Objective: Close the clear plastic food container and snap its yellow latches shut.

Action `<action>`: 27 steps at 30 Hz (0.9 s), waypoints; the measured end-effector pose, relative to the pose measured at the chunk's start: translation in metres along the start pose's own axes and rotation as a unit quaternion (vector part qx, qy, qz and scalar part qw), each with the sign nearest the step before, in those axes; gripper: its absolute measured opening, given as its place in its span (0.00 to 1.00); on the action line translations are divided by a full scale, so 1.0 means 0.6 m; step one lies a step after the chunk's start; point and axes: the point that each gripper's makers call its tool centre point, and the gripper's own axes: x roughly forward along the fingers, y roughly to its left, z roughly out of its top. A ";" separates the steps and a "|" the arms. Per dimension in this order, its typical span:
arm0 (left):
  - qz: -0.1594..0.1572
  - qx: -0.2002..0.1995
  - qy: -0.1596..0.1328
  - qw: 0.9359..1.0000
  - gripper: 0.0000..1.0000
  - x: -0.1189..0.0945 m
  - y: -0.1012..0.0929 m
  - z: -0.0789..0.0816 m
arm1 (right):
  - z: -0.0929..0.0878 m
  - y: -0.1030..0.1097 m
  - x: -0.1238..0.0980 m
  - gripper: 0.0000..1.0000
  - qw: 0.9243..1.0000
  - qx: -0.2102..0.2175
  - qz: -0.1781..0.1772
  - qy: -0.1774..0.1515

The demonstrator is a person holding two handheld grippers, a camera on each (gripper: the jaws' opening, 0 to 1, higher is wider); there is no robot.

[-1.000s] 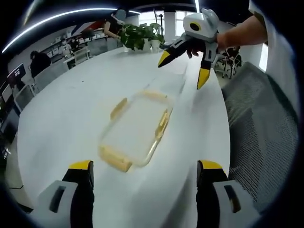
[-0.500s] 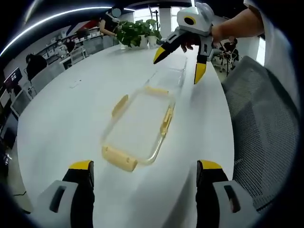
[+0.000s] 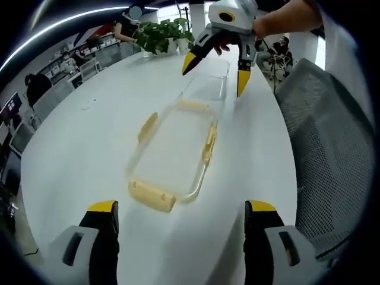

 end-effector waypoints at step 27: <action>-0.024 0.089 0.048 0.995 0.87 0.012 0.026 -0.006 | -0.004 0.001 0.027 0.75 0.995 -0.061 0.057 0.045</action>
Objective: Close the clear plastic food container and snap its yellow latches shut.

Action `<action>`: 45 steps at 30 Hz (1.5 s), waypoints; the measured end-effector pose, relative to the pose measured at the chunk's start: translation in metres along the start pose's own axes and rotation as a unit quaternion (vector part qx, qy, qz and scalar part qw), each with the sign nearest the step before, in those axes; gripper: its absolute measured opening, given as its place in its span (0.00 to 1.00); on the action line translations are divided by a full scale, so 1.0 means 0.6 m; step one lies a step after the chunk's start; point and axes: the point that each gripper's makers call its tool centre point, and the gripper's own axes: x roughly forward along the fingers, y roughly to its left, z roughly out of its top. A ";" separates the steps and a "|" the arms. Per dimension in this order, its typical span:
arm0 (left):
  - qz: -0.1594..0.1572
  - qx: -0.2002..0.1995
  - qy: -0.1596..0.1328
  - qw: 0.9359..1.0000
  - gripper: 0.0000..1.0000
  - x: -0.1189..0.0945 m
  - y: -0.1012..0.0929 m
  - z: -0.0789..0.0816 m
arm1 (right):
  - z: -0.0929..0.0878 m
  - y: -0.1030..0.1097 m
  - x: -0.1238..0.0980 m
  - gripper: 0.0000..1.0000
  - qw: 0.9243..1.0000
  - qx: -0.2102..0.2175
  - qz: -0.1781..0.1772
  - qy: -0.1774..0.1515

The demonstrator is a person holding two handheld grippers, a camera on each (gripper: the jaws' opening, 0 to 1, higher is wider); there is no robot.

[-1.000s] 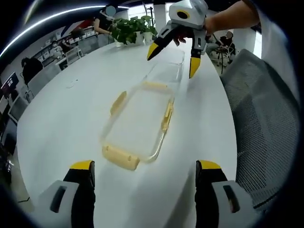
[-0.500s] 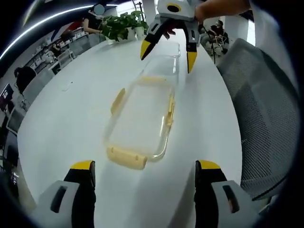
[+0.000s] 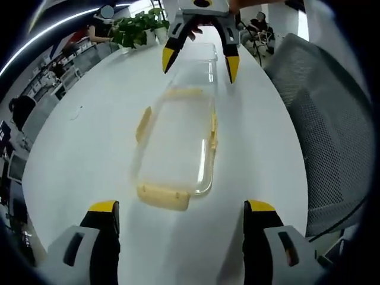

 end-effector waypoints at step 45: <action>-0.070 0.071 0.046 0.994 0.84 0.034 0.033 0.002 | -0.019 -0.024 0.059 0.81 0.995 -0.012 0.069 0.072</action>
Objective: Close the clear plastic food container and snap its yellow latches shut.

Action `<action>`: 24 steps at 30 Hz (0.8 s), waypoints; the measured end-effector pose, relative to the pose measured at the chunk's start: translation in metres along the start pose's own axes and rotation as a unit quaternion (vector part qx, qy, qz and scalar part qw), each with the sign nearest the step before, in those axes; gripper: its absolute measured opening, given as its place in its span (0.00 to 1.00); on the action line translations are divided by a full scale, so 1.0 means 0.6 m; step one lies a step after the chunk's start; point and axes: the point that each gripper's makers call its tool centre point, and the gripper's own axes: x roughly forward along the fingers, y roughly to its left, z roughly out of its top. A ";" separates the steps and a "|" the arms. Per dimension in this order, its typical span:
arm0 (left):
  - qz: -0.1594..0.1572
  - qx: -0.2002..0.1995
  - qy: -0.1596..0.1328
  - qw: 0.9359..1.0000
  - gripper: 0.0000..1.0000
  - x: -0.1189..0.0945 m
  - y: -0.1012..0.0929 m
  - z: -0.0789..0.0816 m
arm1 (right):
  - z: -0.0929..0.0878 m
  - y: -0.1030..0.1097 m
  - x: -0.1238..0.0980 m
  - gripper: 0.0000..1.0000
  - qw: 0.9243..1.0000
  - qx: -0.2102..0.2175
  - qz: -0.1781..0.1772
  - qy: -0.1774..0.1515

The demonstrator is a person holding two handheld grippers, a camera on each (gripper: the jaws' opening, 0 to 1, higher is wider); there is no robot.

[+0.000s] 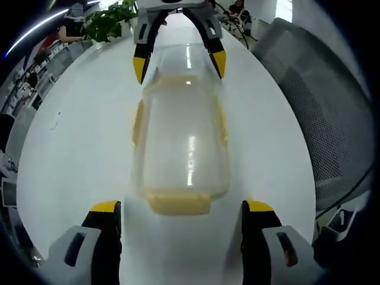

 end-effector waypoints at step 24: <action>-0.038 -0.025 -0.012 0.999 0.57 0.009 -0.003 0.009 | -0.011 -0.002 0.013 0.66 1.000 -0.003 0.016 0.018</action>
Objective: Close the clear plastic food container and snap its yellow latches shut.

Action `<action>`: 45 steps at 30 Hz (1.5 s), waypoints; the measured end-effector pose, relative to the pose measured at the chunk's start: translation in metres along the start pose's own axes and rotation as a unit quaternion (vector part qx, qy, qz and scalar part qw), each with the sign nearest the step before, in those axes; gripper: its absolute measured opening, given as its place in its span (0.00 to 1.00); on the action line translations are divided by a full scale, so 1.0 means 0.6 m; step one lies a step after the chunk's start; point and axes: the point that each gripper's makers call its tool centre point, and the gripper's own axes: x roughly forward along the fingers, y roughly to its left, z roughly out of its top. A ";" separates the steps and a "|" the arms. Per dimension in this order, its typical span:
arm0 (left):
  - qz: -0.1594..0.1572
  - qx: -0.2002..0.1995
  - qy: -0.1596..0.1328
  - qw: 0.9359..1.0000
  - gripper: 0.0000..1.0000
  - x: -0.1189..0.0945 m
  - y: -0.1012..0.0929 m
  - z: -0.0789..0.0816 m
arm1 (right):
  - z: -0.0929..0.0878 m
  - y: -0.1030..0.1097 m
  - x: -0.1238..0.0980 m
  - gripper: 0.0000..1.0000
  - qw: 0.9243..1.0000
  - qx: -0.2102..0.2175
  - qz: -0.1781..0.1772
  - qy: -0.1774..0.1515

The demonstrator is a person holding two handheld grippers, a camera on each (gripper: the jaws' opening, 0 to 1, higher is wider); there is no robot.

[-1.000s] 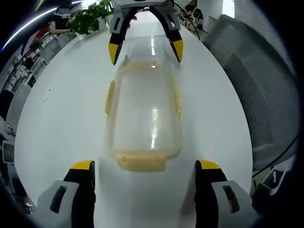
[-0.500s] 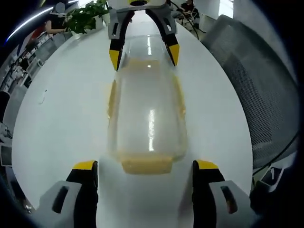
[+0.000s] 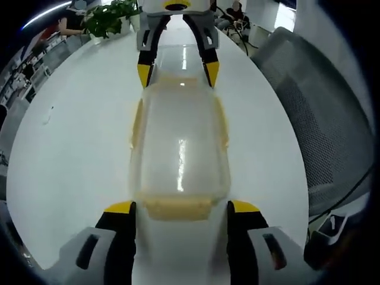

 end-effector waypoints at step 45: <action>0.006 -0.001 0.021 1.000 0.40 -0.004 0.001 -0.006 | -0.005 -0.006 -0.002 0.40 0.999 0.007 -0.002 0.036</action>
